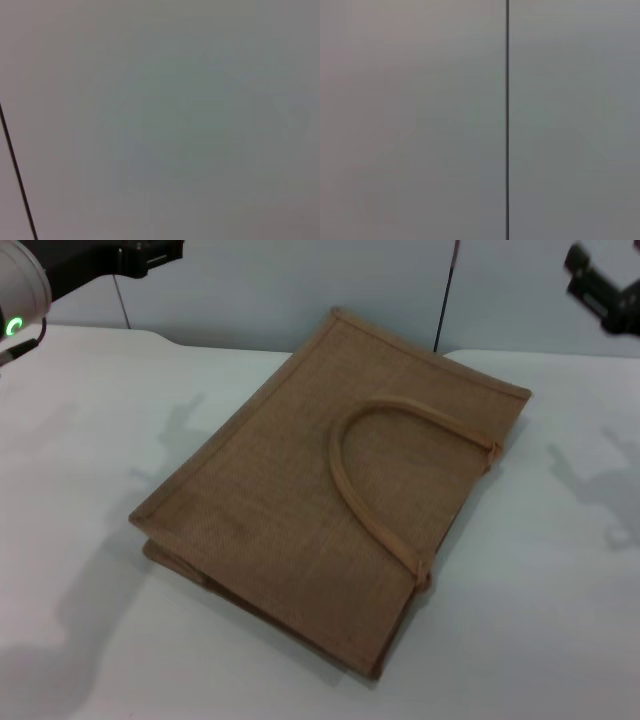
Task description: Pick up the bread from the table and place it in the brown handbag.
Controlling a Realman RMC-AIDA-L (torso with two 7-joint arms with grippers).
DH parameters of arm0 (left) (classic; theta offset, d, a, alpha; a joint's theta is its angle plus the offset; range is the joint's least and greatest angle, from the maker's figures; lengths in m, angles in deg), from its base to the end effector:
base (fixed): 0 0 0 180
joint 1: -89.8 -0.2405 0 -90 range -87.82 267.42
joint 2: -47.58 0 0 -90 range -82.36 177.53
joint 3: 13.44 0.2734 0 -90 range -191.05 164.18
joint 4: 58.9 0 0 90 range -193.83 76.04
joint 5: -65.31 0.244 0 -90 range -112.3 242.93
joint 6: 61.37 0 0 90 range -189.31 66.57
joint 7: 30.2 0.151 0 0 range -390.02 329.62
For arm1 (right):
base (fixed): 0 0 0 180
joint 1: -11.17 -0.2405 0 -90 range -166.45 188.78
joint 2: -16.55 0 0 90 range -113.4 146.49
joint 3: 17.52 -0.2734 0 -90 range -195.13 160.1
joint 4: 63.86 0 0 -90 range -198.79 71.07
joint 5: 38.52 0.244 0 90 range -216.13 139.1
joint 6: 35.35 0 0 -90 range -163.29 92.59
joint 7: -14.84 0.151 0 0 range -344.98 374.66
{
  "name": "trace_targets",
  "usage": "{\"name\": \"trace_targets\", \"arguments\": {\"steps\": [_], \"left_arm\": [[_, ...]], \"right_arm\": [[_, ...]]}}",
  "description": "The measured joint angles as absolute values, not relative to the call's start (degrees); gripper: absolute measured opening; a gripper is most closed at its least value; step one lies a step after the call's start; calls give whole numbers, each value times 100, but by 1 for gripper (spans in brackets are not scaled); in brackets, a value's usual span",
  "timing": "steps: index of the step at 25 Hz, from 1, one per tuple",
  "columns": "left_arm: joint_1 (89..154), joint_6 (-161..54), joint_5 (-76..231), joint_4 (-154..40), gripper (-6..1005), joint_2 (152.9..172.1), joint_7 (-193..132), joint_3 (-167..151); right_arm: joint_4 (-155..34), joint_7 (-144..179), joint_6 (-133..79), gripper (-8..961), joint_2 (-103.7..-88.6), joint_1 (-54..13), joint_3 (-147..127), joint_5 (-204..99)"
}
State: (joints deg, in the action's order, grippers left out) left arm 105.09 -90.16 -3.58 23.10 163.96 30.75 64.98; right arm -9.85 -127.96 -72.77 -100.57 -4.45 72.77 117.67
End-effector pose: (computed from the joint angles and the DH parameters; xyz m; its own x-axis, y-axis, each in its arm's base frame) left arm -0.2083 0.4458 0.0910 0.8252 0.1294 0.5498 0.5552 -0.3650 -0.7474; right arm 0.2499 0.4266 0.0148 0.7091 0.1013 -0.6978 -0.6086 -0.4118 -0.6783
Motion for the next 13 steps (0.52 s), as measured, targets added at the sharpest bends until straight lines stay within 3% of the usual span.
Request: {"name": "trace_targets", "arguments": {"steps": [13], "left_arm": [[10472, -7996, -360, 1811, 877, 16404, 3671, 7246]], "right_arm": [[-3206, -13698, -8387, 851, -10037, -942, 6891, 12580]]}}
